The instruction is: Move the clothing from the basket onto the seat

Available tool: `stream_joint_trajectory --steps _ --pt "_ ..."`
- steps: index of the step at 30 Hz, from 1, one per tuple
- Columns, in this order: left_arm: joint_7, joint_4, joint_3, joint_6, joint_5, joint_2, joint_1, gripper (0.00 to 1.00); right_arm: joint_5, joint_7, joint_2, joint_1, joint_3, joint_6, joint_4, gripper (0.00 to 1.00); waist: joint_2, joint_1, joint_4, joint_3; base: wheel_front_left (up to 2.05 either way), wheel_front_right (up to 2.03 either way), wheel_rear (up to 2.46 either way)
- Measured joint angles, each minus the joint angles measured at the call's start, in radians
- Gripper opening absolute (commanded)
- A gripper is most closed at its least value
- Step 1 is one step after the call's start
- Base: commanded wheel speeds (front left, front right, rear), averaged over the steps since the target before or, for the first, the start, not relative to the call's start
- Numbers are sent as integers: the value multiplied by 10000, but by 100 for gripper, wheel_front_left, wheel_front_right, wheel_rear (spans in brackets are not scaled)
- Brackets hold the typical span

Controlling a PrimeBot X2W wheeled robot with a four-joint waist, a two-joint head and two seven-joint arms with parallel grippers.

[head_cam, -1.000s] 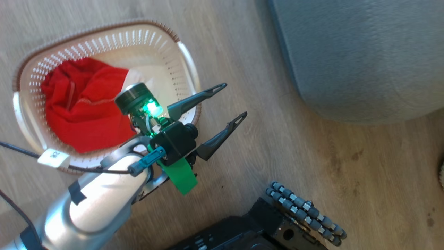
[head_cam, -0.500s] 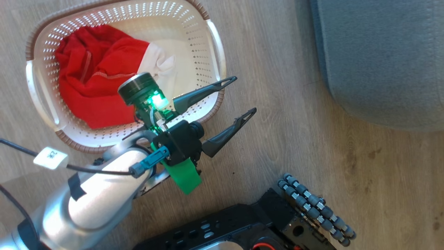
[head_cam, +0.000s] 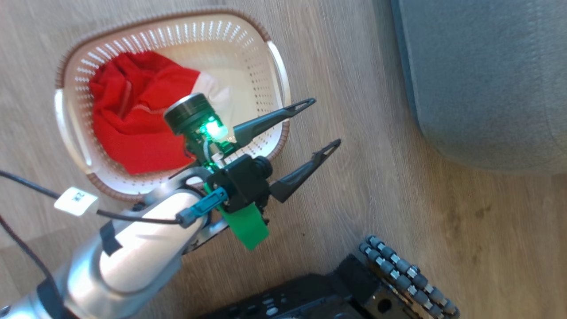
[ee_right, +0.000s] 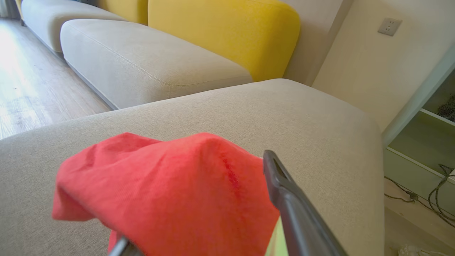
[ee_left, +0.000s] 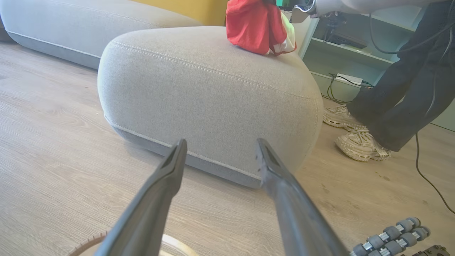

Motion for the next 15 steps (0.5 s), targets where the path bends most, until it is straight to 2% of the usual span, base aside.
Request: stream_joint_trajectory --steps 3,7,15 --pt "0 107 127 0 0 -286 7 100 537 -61 -378 338 905 0 215 100 0 0 89 -403 0 0 0" --pt "0 307 357 0 -17 -541 140 100 1108 -104 -604 699 1659 0 497 100 0 0 189 -861 0 0 0" --pt "0 746 709 0 -105 -1204 952 100 1942 19 -1266 2419 3085 0 1695 100 0 -1 541 -2225 0 0 0"
